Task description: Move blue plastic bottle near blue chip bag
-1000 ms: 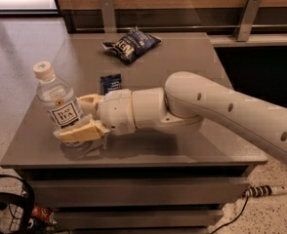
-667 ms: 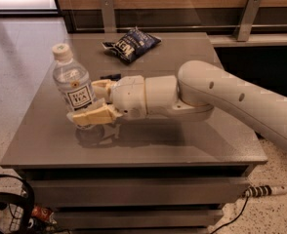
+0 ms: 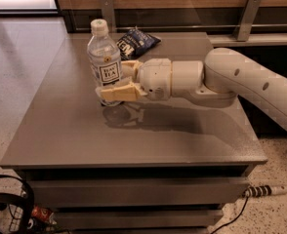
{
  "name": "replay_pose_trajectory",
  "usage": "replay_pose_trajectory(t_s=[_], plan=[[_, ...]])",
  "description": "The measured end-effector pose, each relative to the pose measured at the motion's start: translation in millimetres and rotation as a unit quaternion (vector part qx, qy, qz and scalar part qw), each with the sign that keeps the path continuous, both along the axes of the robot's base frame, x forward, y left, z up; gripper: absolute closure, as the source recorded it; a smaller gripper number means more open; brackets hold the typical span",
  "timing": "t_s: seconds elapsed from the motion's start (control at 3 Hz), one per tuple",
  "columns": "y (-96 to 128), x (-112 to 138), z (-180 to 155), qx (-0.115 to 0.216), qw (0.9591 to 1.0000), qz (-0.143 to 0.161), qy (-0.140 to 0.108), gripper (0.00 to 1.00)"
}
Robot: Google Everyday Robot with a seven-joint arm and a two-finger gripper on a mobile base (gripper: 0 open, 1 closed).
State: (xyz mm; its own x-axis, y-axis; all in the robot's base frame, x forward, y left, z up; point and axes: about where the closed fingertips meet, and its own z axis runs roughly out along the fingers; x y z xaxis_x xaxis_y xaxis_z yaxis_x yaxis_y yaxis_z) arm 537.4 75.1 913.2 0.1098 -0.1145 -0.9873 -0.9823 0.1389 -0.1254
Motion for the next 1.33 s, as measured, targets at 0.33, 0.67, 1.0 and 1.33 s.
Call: replay_pose_trajectory(t_s=[0.33, 0.67, 1.0, 1.33], plan=[[-31, 30, 6, -0.006, 0.9992, -0.036, 0.018, 1.0], [-68, 79, 18, 0.005, 0.9955, -0.088, 0.034, 1.0], [-85, 106, 28, 0.017, 0.9925, -0.116, 0.032, 1.0], [-102, 138, 30, 0.021, 0.9854, -0.164, 0.04, 1.0]])
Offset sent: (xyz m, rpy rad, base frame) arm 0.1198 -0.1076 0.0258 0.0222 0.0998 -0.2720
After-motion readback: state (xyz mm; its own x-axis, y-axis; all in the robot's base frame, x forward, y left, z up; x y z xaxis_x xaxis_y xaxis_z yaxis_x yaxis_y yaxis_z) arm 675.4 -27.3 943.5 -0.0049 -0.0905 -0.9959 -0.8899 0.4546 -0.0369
